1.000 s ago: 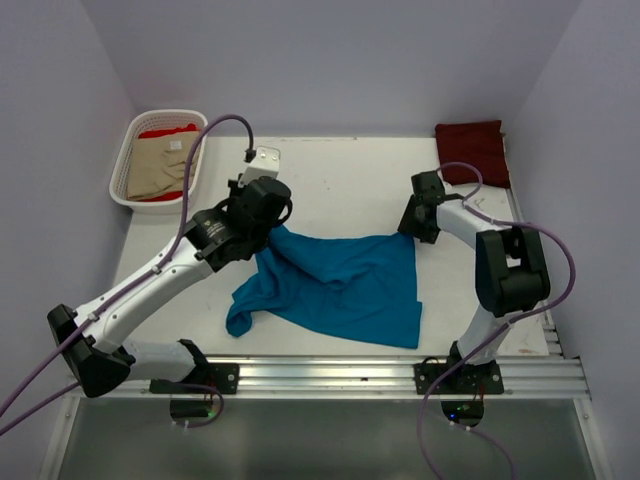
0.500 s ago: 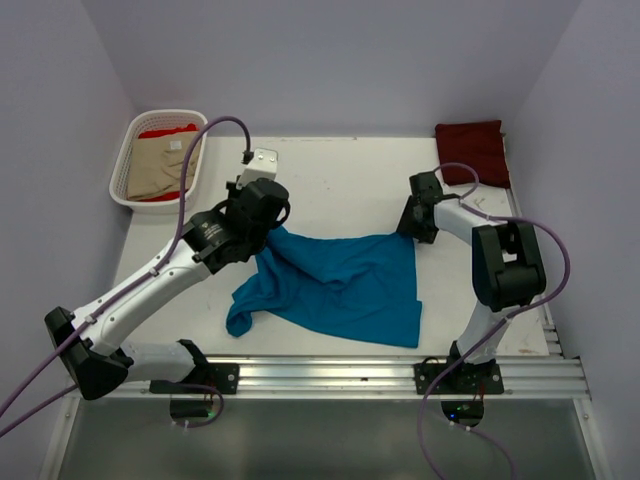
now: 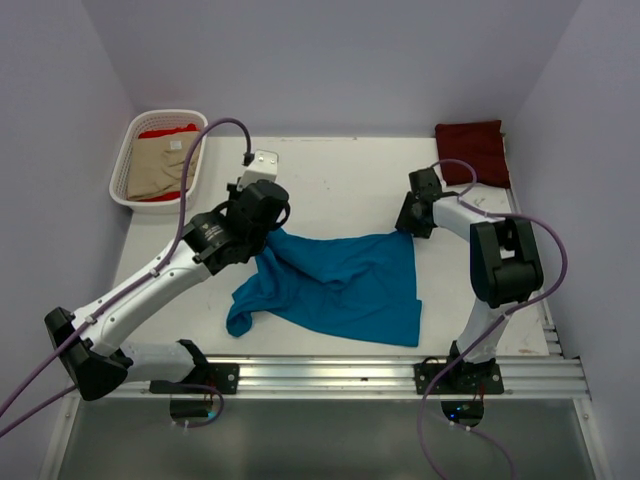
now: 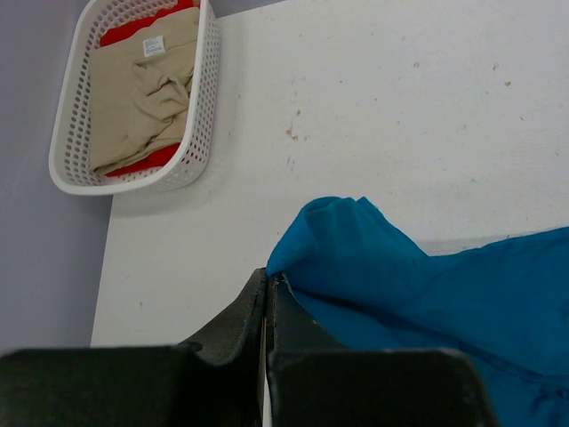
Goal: Fold and stack the t-shirts
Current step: Flatten the tshirt out
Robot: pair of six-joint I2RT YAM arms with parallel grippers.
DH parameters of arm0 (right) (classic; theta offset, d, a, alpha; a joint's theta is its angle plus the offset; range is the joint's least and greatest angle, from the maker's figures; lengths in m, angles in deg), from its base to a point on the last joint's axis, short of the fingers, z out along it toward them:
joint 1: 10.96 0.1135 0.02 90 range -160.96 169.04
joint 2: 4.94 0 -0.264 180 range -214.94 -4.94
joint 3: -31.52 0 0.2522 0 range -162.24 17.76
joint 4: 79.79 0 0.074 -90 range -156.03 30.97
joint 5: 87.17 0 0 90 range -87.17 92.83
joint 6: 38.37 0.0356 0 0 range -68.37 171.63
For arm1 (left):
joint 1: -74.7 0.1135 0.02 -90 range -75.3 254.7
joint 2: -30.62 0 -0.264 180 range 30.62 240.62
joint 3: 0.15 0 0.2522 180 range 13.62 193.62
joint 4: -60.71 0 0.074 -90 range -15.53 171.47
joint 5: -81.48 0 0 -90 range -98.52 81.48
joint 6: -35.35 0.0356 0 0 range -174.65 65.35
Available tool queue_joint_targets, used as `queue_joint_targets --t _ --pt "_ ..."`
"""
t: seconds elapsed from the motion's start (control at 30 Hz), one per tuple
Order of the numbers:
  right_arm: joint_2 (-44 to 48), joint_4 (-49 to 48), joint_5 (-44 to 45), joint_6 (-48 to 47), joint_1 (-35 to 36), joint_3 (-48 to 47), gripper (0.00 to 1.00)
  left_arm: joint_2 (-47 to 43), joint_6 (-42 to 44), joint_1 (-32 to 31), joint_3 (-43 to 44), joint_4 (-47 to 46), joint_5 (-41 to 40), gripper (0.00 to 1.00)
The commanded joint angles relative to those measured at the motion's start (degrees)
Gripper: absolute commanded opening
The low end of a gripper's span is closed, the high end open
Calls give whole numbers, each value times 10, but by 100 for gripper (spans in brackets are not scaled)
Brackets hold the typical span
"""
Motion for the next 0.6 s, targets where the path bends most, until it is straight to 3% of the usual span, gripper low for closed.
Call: queue_joint_targets --t 0.0,0.13,0.2,0.23,0.4,0.57 --pt "-12 -27 -26 -5 0 -23 49 -15 -12 3 -4 -21 -2 0" --pt "-22 -19 -29 -2 0 -21 38 -14 -14 4 -9 -23 -1 0" --pt "-21 -17 -28 2 0 -14 9 -15 -13 4 -14 -26 0 0" --pt "-20 -12 -28 4 0 -12 0 -15 -13 4 -16 -27 1 0" --pt "22 1 -11 4 0 4 0 -18 -10 4 -23 -37 5 0" --pt "158 41 5 -14 0 -24 0 -51 31 6 16 -61 -12 0"
